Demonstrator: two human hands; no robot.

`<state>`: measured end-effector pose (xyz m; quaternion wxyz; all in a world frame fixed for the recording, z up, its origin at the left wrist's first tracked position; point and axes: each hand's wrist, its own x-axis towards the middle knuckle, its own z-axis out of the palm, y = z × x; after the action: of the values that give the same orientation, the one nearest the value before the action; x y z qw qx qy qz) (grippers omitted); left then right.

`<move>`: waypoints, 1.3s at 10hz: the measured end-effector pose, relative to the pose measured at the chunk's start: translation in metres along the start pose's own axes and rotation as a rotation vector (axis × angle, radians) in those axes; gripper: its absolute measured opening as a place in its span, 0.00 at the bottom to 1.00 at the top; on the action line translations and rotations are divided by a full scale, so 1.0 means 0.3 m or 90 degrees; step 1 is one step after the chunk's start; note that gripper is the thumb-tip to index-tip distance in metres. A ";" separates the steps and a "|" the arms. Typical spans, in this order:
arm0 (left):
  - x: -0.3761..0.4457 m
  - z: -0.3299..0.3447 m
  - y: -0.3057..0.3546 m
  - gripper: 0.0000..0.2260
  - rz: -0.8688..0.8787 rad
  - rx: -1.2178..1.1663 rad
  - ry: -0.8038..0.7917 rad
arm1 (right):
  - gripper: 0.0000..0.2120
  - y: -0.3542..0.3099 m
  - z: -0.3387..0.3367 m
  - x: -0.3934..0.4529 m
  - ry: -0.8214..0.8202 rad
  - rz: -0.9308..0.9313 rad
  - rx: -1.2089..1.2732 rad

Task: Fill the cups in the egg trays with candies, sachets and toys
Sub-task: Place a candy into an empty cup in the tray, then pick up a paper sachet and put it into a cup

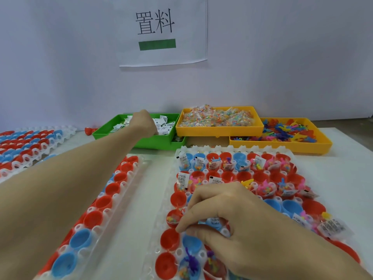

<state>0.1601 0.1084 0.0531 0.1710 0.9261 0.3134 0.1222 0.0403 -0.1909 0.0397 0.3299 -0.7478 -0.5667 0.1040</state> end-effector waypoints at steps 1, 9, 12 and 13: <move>-0.005 -0.002 -0.018 0.10 0.026 -0.007 -0.005 | 0.10 0.012 0.006 -0.012 0.028 0.001 -0.005; -0.599 -0.032 0.009 0.05 0.237 -0.713 -0.032 | 0.15 0.017 -0.006 -0.014 0.345 0.185 0.083; -0.690 -0.002 -0.009 0.05 0.318 -0.770 -0.245 | 0.03 0.010 0.009 -0.009 0.475 0.130 0.112; -0.686 -0.010 -0.029 0.06 0.332 -0.721 -0.249 | 0.03 0.009 0.013 -0.008 0.466 0.129 0.104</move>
<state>-0.0048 -0.0125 0.0280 0.6509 0.7437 -0.0713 0.1351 0.0396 -0.1919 0.0345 0.5566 -0.7591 -0.3244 -0.0930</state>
